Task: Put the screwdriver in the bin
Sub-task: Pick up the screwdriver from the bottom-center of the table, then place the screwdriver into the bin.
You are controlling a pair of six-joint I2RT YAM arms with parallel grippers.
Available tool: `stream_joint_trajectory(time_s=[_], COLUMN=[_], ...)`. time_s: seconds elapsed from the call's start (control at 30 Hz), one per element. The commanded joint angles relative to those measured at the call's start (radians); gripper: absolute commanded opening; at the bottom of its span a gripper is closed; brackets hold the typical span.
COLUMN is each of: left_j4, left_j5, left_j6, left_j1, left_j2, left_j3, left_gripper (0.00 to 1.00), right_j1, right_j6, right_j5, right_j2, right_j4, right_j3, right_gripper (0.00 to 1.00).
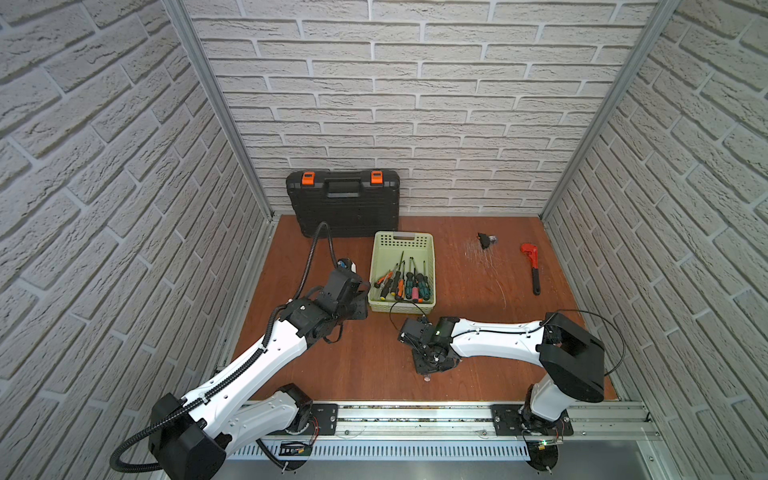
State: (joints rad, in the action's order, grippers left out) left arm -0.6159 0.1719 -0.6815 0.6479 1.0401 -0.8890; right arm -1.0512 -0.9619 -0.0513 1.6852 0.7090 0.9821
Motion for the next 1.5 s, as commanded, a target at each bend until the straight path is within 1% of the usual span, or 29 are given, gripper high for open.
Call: stream_joint_trajectory(time_s=[0.0,0.07,0.13,0.17,0.2,0.23,0.37,0.47,0.7,0.9,1.0,1.1,1.2,1.3,1.4,1.47], left_j4=[-0.003,-0.005,-0.007,-0.009,-0.011,-0.014,-0.020,-0.025,-0.003,0.011,0.006,-0.008,-0.016,-0.026,-0.043,-0.058], left_j5=[0.016,0.018,0.020,0.021,0.022,0.023,0.035,0.044,0.077,0.090,0.097,0.100,0.103,0.106,0.117,0.123], left_j6=[0.003,0.002,0.002,0.002,0.003,0.003,0.006,0.015,0.030,0.017,0.014,0.008,-0.002,-0.006,-0.005,-0.011], left_j1=[-0.008,-0.008,-0.008,-0.008,-0.008,-0.008,-0.008,-0.011,-0.030,-0.043,-0.055,-0.060,-0.062,-0.063,-0.068,-0.072], left_j2=[0.003,0.006,0.010,0.012,0.016,0.018,0.023,0.027,0.046,0.054,0.055,0.049,0.034,0.021,0.006,-0.010], left_j3=[-0.017,-0.022,-0.028,-0.031,-0.036,-0.040,-0.050,-0.065,-0.084,-0.104,-0.121,-0.134,-0.130,-0.128,-0.121,-0.109], left_gripper=[0.52,0.52,0.52,0.52,0.52,0.52,0.52,0.52,0.52,0.51,0.51,0.51,0.51,0.51,0.51,0.51], right_j1=[-0.003,-0.001,0.006,0.008,0.010,0.011,0.013,0.013,0.012,0.012,0.030,0.089,0.154,0.258,0.350,0.388], right_j6=[-0.006,-0.005,0.002,0.004,0.008,0.010,0.026,0.056,0.187,0.247,0.268,0.322,0.373,0.399,0.429,0.456], right_j5=[-0.003,-0.008,-0.008,-0.006,-0.008,-0.009,-0.022,-0.025,0.032,0.046,-0.015,0.011,0.029,0.102,0.181,0.199], right_j2=[0.010,0.007,0.005,0.005,0.003,0.001,-0.031,-0.086,-0.291,-0.455,-0.490,-0.468,-0.397,-0.284,-0.134,-0.018], right_j4=[-0.018,-0.018,-0.024,-0.026,-0.024,-0.020,0.014,0.071,0.155,0.231,0.237,0.189,0.148,0.077,-0.013,-0.003], right_j3=[-0.023,-0.033,-0.046,-0.049,-0.052,-0.053,-0.054,-0.055,-0.110,-0.059,-0.020,0.057,0.171,0.286,0.390,0.493], right_gripper=[0.29,0.21,0.20,0.17,0.09,0.06,0.06,0.06,0.05,0.06,0.06,0.06,0.06,0.06,0.06,0.05])
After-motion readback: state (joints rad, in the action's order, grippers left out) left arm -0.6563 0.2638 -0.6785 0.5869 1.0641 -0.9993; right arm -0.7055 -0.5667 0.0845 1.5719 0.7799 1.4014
